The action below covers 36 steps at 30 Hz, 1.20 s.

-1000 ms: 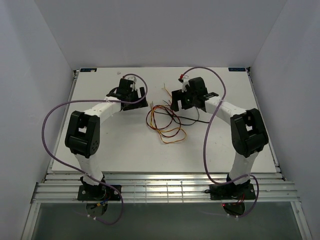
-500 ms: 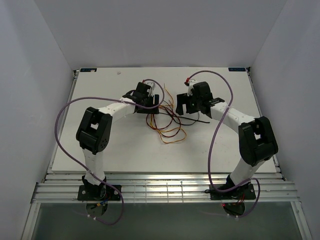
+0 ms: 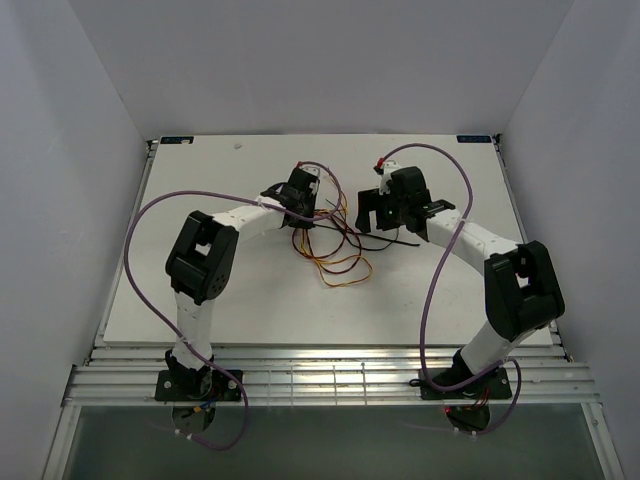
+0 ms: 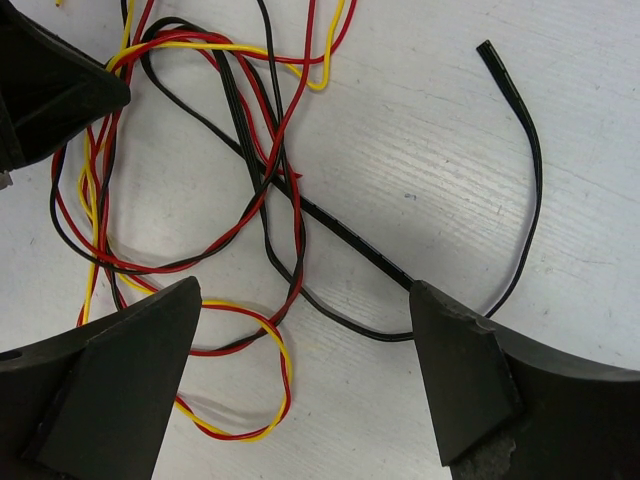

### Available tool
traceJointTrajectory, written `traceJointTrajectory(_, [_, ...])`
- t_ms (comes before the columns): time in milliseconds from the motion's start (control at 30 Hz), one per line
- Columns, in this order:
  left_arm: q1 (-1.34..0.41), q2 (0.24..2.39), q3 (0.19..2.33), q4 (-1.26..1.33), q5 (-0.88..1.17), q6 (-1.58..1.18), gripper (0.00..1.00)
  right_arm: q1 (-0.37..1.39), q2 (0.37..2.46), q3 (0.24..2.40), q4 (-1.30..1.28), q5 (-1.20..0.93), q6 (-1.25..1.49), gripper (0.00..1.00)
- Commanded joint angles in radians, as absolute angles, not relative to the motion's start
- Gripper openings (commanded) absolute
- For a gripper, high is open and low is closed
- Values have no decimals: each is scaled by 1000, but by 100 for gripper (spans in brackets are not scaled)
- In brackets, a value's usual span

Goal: Untangle the cables

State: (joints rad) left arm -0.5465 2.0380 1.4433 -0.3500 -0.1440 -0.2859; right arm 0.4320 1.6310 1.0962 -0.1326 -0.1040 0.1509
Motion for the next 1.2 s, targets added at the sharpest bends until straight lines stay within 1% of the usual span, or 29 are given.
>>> traceJointTrajectory(0, [-558, 1987, 1473, -348, -196, -285, 24, 426, 1595, 1089, -117, -92, 156, 90])
traceJointTrajectory(33, [-560, 1980, 1471, -347, -196, -285, 23, 426, 1597, 1088, -118, -94, 156, 90])
traceJointTrajectory(133, [-568, 1964, 1471, -345, -199, -287, 12, 426, 1598, 1089, -118, -97, 156, 90])
traceJointTrajectory(167, [-571, 1960, 1471, -348, -199, -290, 0, 426, 1598, 1088, -117, -97, 155, 90])
traceJointTrajectory(333, [-580, 1915, 1465, -347, -187, -291, 0, 426, 1591, 1078, -115, -98, 141, 90])
traceJointTrajectory(533, [-589, 1744, 1477, -304, -75, -256, 0, 426, 1557, 1074, -104, -106, 133, 90])
traceJointTrajectory(700, [-591, 1582, 1494, -255, 9, -210, 0, 426, 1531, 1068, -100, -72, 133, 90])
traceJointTrajectory(933, [-591, 1425, 1539, -144, 147, -120, 0, 425, 1476, 1065, -91, -22, 192, 90])
traceJointTrajectory(1033, [-591, 1404, 1584, -123, 167, -97, 0, 419, 1444, 1066, -91, -3, 242, 90])
traceJointTrajectory(1167, [-591, 1399, 1628, -114, 138, -78, 0, 399, 1390, 1054, -86, -3, 264, 90])
